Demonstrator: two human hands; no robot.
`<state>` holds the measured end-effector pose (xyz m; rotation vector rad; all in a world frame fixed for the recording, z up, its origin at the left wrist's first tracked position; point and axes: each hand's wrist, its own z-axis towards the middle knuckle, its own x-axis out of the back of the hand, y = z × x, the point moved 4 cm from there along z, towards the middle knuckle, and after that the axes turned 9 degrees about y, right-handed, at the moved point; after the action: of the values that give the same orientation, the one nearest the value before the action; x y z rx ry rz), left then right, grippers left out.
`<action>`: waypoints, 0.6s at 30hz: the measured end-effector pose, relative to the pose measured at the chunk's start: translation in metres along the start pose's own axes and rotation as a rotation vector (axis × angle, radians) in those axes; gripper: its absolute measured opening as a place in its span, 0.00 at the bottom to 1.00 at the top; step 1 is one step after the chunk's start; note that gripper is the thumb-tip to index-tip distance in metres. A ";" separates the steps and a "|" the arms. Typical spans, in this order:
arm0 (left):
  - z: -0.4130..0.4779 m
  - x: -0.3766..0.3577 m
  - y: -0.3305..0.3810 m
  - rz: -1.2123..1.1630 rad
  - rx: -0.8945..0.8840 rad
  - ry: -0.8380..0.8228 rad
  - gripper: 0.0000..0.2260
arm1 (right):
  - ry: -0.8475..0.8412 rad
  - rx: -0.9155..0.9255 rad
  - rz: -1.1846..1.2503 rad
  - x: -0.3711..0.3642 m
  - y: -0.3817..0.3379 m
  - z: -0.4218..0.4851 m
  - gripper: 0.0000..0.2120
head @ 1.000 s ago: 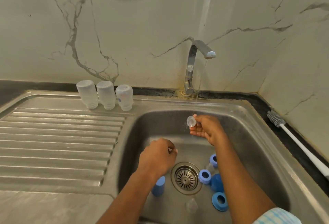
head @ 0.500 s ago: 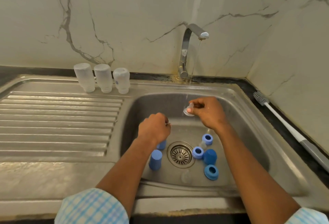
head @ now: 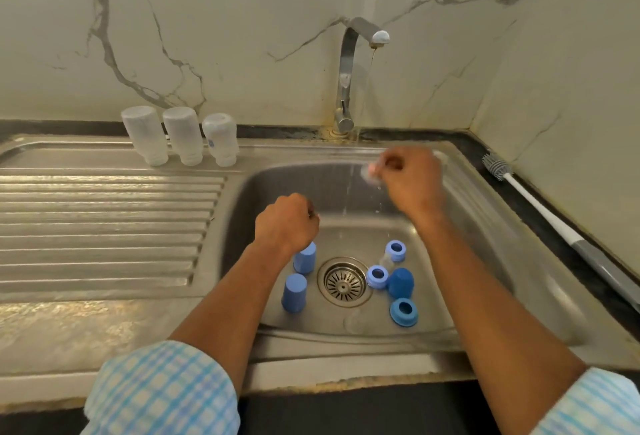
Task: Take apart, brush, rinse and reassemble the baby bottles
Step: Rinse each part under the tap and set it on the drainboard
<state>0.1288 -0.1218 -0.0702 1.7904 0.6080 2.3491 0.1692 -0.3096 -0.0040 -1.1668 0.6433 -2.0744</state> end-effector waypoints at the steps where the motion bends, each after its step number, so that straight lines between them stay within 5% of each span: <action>1: 0.001 -0.001 0.000 -0.003 0.003 0.003 0.12 | 0.160 0.051 0.161 0.013 -0.012 0.006 0.02; 4: 0.002 -0.004 0.003 -0.004 -0.010 -0.008 0.12 | 0.289 0.167 0.399 0.025 -0.031 0.006 0.06; 7: 0.001 -0.005 0.002 0.006 -0.009 -0.013 0.12 | -0.207 0.019 -0.109 -0.022 0.008 -0.013 0.03; 8: 0.001 -0.004 0.001 0.007 -0.004 -0.010 0.12 | -0.252 -0.021 -0.190 -0.026 0.017 -0.015 0.02; 12: 0.002 -0.003 -0.001 0.004 0.004 -0.005 0.12 | 0.328 0.106 0.249 0.020 -0.009 0.013 0.04; 13: 0.002 -0.004 0.001 0.005 0.000 -0.011 0.12 | 0.338 0.148 0.301 0.024 -0.012 0.014 0.05; 16: 0.000 -0.005 0.003 0.005 -0.011 -0.020 0.12 | -0.119 -0.032 -0.095 -0.014 0.021 -0.004 0.03; 18: 0.000 -0.004 0.001 0.007 -0.004 -0.012 0.13 | -0.111 -0.080 -0.175 -0.016 0.029 -0.004 0.05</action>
<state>0.1305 -0.1240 -0.0731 1.8062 0.5956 2.3409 0.1808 -0.3165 -0.0339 -1.4181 0.5941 -2.1259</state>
